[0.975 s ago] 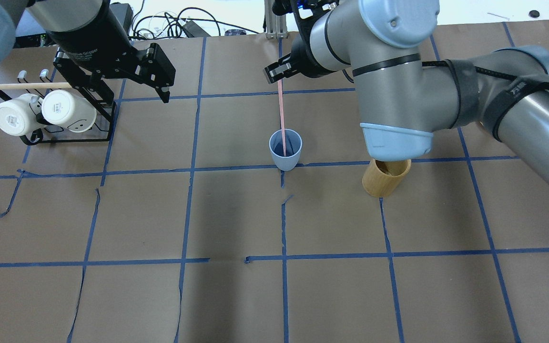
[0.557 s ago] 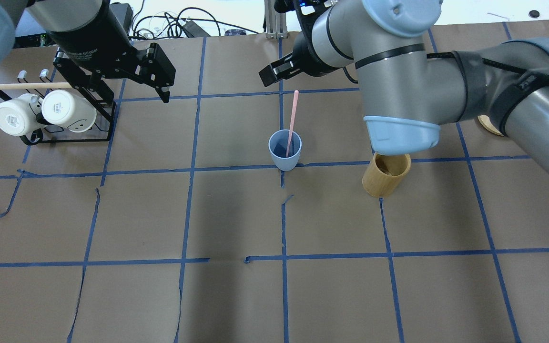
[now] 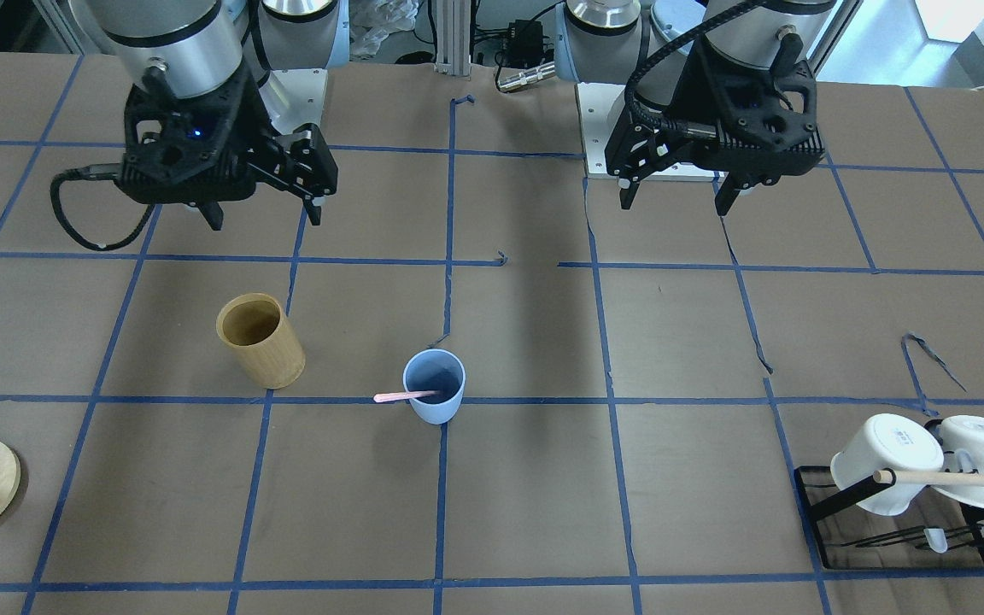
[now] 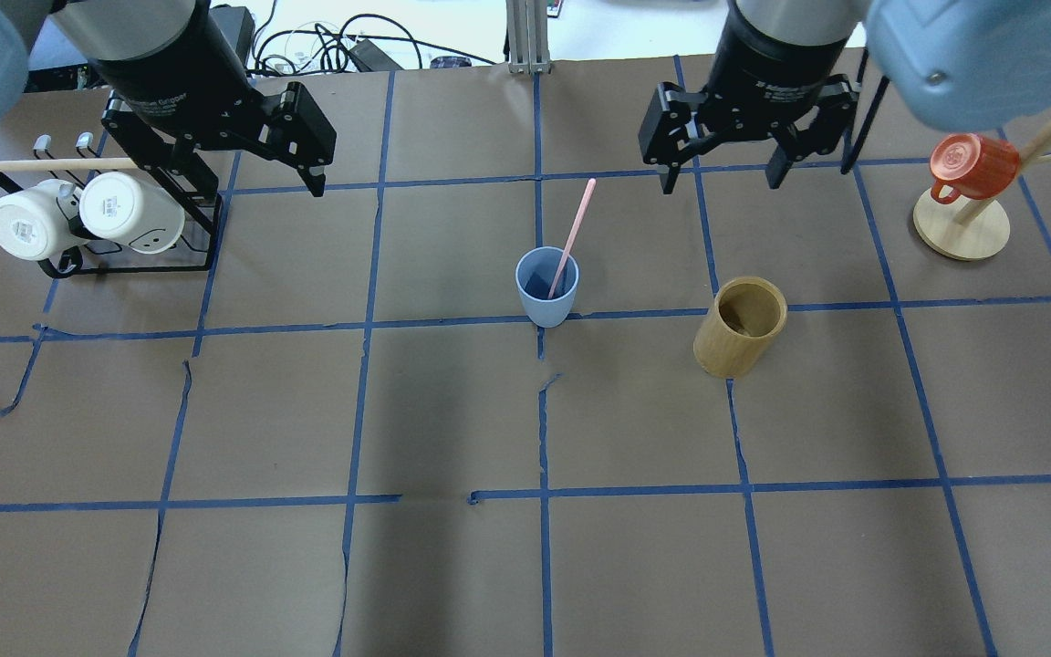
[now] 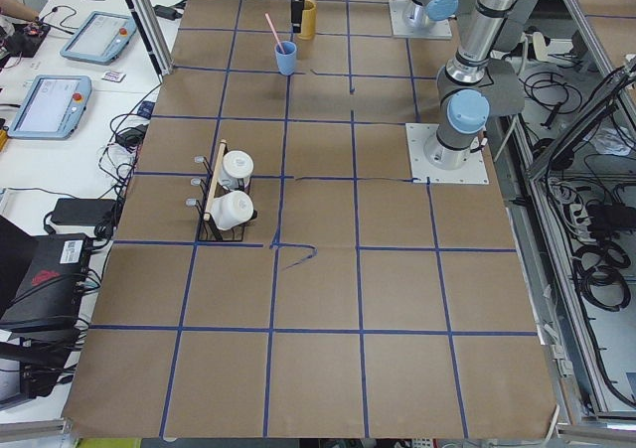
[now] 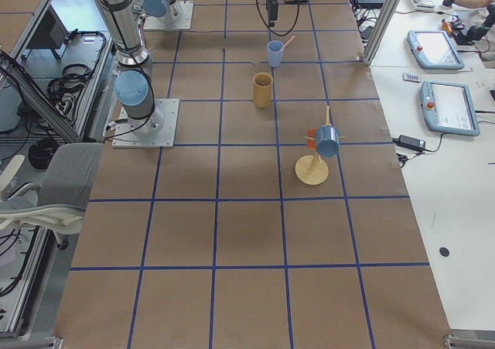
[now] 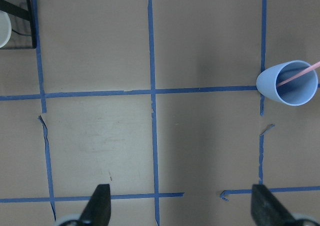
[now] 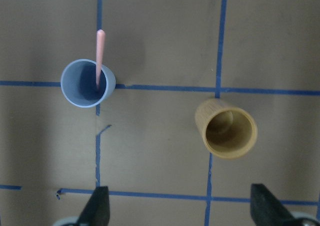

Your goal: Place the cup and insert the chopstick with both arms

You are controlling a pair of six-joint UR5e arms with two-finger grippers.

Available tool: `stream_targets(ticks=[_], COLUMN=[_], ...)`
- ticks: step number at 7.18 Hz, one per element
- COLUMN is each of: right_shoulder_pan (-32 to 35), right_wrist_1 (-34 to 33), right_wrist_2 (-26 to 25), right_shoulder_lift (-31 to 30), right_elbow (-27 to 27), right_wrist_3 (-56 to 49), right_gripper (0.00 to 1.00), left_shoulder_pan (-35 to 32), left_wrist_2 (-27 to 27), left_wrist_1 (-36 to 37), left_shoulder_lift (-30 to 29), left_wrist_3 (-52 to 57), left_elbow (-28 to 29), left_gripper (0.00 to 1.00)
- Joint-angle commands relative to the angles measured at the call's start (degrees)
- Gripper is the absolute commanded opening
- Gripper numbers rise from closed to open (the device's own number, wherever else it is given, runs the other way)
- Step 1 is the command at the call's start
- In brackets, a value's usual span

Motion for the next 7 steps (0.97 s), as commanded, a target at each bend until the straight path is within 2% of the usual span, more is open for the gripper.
stream_targets(ticks=[1, 7], right_shoulder_pan=[-3.6, -5.4], right_wrist_1=[4.5, 7.0], right_wrist_2=[-0.4, -0.4], right_shoulder_lift=[-1.4, -1.4], right_elbow=[-0.1, 0.4], right_wrist_3=[1.4, 1.4], right_gripper=[1.0, 1.0], left_shoulder_pan=[0.1, 0.2], left_wrist_2=[0.0, 0.1], left_wrist_1=[0.0, 0.0], left_shoulder_lift=[0.0, 0.3], left_wrist_3=[0.0, -1.4], left_elbow=[0.0, 0.0], left_gripper=[1.0, 1.0])
